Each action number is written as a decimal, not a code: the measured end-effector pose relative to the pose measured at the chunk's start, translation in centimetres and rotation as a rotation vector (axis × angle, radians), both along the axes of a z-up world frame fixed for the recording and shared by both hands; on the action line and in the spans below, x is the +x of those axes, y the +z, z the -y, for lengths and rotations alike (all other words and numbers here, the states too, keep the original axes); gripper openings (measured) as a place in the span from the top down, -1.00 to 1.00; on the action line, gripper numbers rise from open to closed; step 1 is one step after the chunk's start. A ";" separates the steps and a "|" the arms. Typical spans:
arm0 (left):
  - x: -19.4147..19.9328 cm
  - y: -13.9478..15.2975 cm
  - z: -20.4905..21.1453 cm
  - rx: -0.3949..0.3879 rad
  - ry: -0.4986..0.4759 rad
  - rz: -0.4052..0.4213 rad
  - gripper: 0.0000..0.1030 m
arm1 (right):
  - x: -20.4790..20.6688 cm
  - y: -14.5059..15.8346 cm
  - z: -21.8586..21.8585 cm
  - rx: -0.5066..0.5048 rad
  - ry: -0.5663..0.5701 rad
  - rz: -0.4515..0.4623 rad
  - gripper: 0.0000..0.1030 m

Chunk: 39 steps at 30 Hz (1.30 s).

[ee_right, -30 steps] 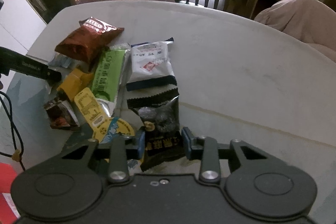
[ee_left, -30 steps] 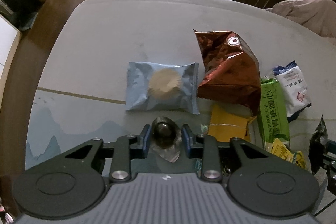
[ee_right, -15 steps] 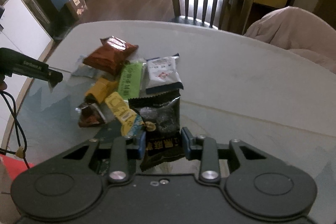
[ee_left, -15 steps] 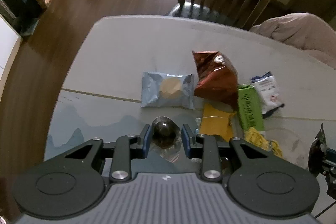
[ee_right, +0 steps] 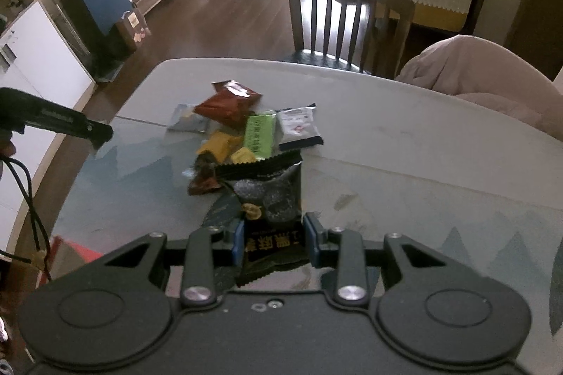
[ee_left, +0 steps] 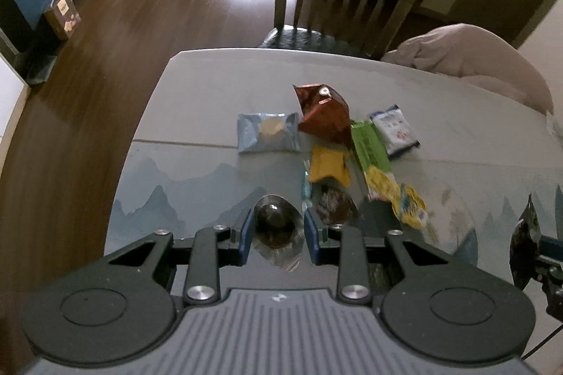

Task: Organize snacks
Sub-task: 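Lift both held snacks and carry them over the box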

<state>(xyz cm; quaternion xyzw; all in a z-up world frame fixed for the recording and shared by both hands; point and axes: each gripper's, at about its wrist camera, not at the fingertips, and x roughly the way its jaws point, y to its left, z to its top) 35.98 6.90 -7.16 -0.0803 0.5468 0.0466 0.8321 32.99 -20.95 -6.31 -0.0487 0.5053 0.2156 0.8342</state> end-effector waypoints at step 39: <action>-21.6 -4.1 3.8 -0.033 -0.237 -0.125 0.42 | -20.2 -3.8 -6.4 0.013 0.084 -0.101 0.36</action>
